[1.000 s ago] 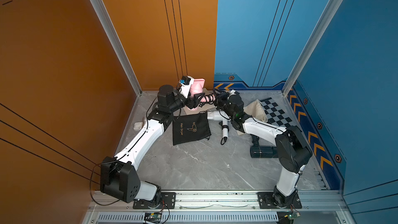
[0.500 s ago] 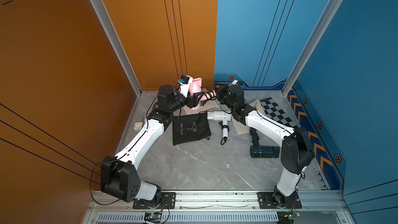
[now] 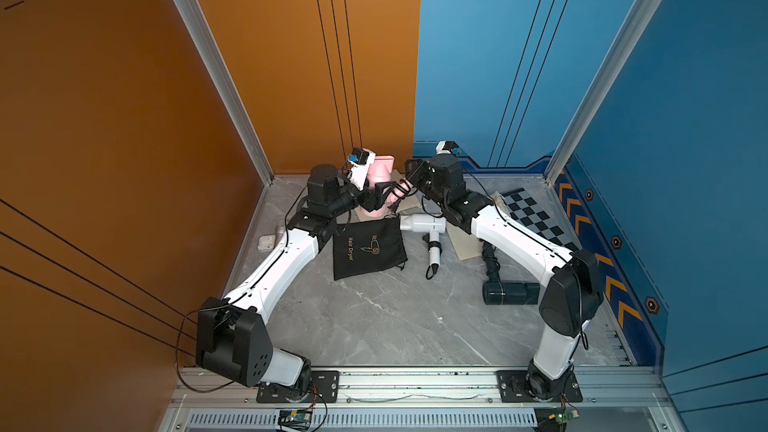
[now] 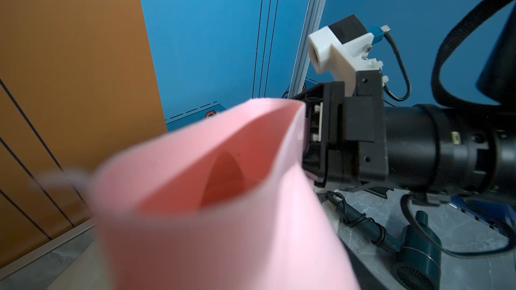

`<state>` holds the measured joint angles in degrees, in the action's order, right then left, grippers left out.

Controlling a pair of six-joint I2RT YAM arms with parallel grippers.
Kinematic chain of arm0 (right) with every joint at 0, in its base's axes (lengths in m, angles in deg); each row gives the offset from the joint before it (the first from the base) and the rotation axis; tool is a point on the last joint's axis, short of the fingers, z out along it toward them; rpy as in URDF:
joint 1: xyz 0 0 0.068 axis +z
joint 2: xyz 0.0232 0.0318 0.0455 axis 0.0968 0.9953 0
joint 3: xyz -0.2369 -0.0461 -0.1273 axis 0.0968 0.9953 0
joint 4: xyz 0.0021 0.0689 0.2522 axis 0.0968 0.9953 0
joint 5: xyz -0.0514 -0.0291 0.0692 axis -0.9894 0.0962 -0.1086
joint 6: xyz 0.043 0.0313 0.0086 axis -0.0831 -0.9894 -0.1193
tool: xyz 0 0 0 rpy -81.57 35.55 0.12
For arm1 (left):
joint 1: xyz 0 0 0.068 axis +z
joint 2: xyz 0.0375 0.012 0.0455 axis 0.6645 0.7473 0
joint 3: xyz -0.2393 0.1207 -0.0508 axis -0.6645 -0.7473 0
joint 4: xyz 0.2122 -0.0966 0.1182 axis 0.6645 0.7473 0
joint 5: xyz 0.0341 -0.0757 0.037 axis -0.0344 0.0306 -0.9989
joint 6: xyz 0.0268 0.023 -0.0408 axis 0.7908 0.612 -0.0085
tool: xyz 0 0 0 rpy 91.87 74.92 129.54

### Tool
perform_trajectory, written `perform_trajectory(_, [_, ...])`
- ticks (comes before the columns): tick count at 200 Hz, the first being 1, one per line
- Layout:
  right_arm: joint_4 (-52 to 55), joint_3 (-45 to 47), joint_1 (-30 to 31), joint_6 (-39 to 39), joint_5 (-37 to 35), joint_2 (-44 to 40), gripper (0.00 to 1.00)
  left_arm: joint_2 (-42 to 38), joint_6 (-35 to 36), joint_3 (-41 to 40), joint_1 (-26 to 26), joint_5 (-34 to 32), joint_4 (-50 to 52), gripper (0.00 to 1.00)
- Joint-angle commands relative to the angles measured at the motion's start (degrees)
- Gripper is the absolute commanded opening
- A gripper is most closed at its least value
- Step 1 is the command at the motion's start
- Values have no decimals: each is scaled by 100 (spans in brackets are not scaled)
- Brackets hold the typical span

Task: Pack away hair dryers
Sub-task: Fold the hair dryer.

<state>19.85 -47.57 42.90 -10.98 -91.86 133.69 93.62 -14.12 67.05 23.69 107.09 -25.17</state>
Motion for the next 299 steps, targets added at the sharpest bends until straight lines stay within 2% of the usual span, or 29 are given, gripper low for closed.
perform_trajectory(1, [918,-275,626,871,598,284,12,75,131,228,-261,365,-735,12])
perform_trajectory(72, [2086,-1491,1279,2401,-280,666,12,174,79,254,-292,400,-736,12])
perform_trajectory(111, [2537,-1991,1407,2732,-233,951,14,212,52,262,-296,428,-731,12])
perform_trajectory(169, [2437,-2014,1248,2855,4,733,29,165,89,218,-288,452,-660,12])
perform_trajectory(181, [2360,-2016,1234,2865,118,676,36,172,82,218,-285,479,-649,12])
perform_trajectory(190, [2306,-2008,1223,2867,219,615,46,177,73,219,-278,477,-646,12])
perform_trajectory(208, [2113,-1836,1165,2824,375,423,57,166,65,188,-269,471,-653,12])
perform_trajectory(231, [1615,-1373,948,2544,669,54,66,142,73,144,-253,477,-641,12])
perform_trajectory(263, [668,-574,492,1871,1235,-484,72,130,71,122,-226,518,-583,12])
perform_trajectory(299, [-744,604,-77,970,1657,-1100,73,124,44,67,-208,515,-574,12])
